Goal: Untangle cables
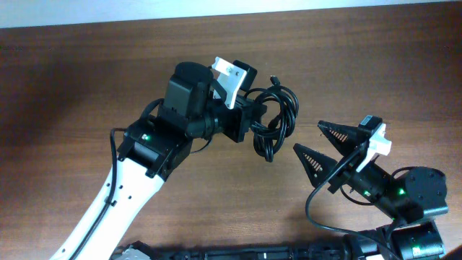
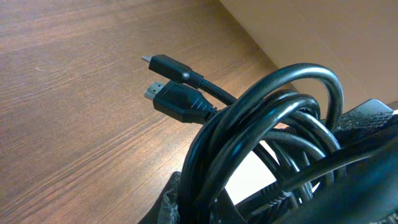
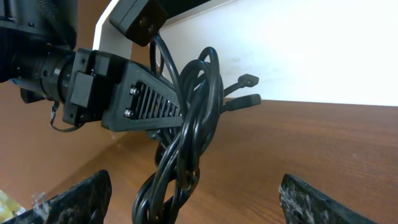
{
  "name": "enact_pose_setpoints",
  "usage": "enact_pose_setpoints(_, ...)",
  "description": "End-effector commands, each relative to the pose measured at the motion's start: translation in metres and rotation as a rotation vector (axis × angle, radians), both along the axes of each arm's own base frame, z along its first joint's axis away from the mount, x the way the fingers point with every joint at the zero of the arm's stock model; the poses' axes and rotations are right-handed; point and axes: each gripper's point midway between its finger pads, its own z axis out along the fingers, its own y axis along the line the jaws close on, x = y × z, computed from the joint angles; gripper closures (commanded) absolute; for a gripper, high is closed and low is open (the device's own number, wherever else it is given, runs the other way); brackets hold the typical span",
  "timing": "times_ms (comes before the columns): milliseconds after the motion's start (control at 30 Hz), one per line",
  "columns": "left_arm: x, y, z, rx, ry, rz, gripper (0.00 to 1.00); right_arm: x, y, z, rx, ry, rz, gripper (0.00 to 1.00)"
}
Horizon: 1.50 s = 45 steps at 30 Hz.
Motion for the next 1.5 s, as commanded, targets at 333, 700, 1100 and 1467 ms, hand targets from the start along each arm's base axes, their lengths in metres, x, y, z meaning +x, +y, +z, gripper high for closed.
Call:
enact_pose_setpoints(333,0.012,-0.012,0.061,-0.189,-0.08,0.094,1.0,-0.008,0.005,0.012,0.004,-0.033,0.042,0.15)
enact_pose_setpoints(700,-0.01,-0.047,0.065,-0.16,-0.161,0.137,1.0,-0.011,0.008,0.013,0.004,-0.04,0.068,0.47)
enact_pose_setpoints(1100,0.005,-0.036,0.066,-0.177,-0.135,0.294,1.0,-0.01,0.007,0.012,0.003,-0.036,0.061,0.96)
enact_pose_setpoints(1467,0.028,-0.012,0.067,-0.316,0.035,0.576,1.0,0.0,-0.003,-0.001,-0.012,0.02,-0.028,0.96)
